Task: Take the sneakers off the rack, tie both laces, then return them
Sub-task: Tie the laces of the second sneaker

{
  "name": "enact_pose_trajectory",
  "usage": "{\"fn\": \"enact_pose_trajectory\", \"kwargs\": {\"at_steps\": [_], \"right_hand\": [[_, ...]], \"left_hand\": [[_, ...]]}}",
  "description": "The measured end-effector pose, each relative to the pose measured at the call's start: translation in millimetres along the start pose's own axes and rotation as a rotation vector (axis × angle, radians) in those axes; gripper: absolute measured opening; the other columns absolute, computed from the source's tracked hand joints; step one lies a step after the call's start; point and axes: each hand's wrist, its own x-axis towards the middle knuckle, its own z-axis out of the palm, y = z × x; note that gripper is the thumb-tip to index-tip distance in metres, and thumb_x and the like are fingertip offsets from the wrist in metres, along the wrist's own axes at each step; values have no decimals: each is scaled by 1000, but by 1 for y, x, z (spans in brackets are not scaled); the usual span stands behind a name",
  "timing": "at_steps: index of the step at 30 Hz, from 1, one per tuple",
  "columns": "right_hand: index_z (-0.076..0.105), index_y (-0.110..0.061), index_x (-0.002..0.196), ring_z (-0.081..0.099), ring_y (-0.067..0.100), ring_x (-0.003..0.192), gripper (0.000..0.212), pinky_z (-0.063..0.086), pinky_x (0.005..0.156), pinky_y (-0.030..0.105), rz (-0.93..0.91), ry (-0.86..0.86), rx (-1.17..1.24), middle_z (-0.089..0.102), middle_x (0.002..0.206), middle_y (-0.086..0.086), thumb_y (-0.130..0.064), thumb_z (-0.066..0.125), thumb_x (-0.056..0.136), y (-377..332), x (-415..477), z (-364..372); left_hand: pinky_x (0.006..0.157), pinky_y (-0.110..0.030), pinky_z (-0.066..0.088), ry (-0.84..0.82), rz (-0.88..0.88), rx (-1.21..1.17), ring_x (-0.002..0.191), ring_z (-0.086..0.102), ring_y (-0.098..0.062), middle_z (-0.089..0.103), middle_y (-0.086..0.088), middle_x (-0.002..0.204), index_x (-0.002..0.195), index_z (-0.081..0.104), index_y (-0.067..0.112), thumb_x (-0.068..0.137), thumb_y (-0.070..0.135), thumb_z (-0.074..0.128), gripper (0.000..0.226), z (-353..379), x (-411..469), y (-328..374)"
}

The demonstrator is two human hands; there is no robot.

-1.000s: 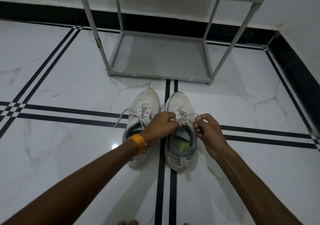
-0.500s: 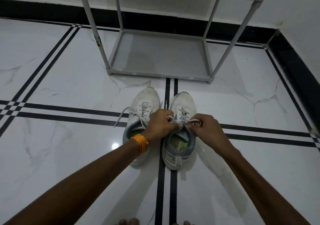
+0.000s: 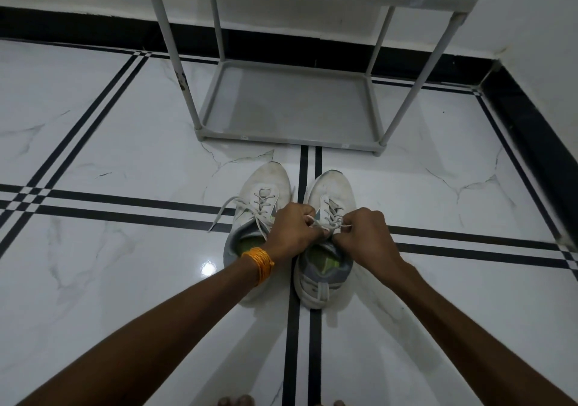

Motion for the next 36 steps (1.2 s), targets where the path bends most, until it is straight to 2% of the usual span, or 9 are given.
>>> {"fn": "enact_pose_trajectory", "kwargs": {"at_steps": [4,11,15,20,25,28,30,32,36], "right_hand": [[45,-25,44,41,7,42,43,28,43,17,-30,69,32,43,42,-7,-14,74,73,4,-2,1],[63,-15,57,49,3,47,37,34,48,15,-99,176,322,56,53,-4,-31,63,91,-8,-4,-46],[55,-5,60,40,14,54,48,34,59,32,-75,221,551,47,58,8,-39,53,94,-37,-1,-95],[59,-9,66,52,17,56,48,45,55,27,-71,101,724,57,64,8,-42,48,98,-73,16,-134],[63,-5,74,58,9,51,50,51,53,19,-124,56,564,63,67,4,-41,41,101,-101,30,-136],[67,5,92,68,12,68,41,59,70,23,-184,48,570,69,82,13,-32,50,99,-101,32,-130],[67,-1,106,70,18,91,21,59,85,29,-195,98,704,70,99,14,-15,64,91,-90,31,-127],[65,-8,115,66,25,106,34,56,93,35,-122,152,868,66,108,10,-2,69,81,-72,30,-125],[71,-12,105,67,25,98,27,55,85,34,-16,12,772,69,101,12,-2,67,81,-48,17,-107]], "left_hand": [[47,-17,35,27,35,21,46,43,-2,47,4,49,49,43,20,71,15,82,45,-3,-2,5],[62,-29,43,107,303,479,59,44,-11,38,12,48,50,35,28,84,41,69,50,-35,-4,51],[72,-34,43,149,525,597,75,45,-16,39,9,52,54,39,27,85,42,68,45,-63,-7,96],[56,-34,46,-208,628,407,54,50,-20,53,-5,62,60,53,9,88,34,69,40,-67,-7,133],[60,-29,43,-232,936,1032,80,65,-22,67,-5,105,91,66,10,93,39,57,30,-47,9,119],[60,-30,39,-84,864,1180,73,62,-21,66,-4,89,97,67,10,97,41,51,35,-56,26,126],[59,-27,36,-69,675,1004,62,54,-17,63,-2,74,86,67,12,95,42,56,33,-62,32,133],[52,-23,33,-148,425,597,49,46,-11,54,3,57,68,61,14,92,39,62,35,-68,36,137],[46,-20,34,-261,69,-32,43,42,-7,49,5,53,62,55,16,95,33,57,37,-78,33,139]]}}
